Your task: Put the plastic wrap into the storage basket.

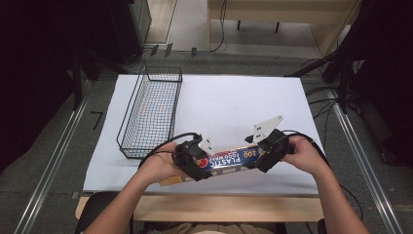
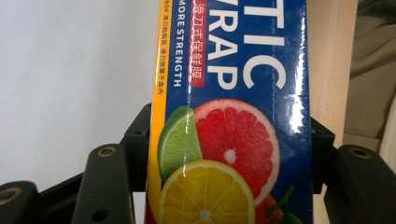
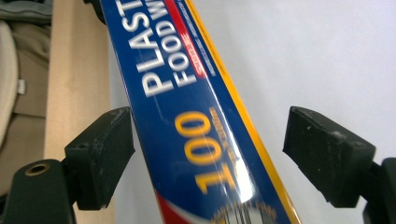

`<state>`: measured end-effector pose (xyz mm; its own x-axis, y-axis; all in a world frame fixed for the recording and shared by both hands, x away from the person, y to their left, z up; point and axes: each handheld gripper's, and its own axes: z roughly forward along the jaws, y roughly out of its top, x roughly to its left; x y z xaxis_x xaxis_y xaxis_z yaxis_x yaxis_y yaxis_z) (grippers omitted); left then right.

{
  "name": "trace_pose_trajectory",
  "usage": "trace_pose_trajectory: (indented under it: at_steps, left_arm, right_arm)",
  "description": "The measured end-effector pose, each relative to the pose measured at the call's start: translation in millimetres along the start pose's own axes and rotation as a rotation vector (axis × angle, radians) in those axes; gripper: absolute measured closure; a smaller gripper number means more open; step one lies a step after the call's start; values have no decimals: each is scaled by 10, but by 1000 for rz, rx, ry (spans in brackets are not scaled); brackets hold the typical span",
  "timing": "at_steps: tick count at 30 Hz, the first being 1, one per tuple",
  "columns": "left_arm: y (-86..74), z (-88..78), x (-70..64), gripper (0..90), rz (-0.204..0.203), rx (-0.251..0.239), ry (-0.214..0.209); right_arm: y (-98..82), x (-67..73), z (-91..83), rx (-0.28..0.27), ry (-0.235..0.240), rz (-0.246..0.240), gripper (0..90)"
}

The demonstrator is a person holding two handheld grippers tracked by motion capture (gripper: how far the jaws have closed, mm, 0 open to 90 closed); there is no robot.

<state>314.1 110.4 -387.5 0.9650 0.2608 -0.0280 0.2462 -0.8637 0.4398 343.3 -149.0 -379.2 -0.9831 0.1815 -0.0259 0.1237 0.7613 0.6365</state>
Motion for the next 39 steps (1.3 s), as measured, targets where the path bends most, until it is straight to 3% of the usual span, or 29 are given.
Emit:
trace_pose_trajectory:
  at_steps: [5,7,8,28,33,35,39]
  left_arm:
    - [-13,-24,10,402,-14,-3,2]
    - [-11,-40,9,402,-16,-4,29]
    - [-10,-52,23,402,-36,-9,24]
    - [-93,-265,109,401,-93,-32,24]
    - [-108,-331,136,400,-125,-51,26]
    - [-115,-367,151,400,-132,-52,28]
    - [-138,-432,178,400,-161,-74,40]
  right_arm:
    - [-56,-46,-122,-32,-28,22,170]
    - [-84,-62,-159,-38,-28,29,170]
    - [-96,-64,-170,-39,-30,36,170]
    - [-382,-238,-450,-99,-170,175,169]
    - [-466,-292,-398,-91,-188,210,169]
    - [-497,-305,-369,-88,-225,208,169]
    - [-568,-357,-302,-88,-244,253,169]
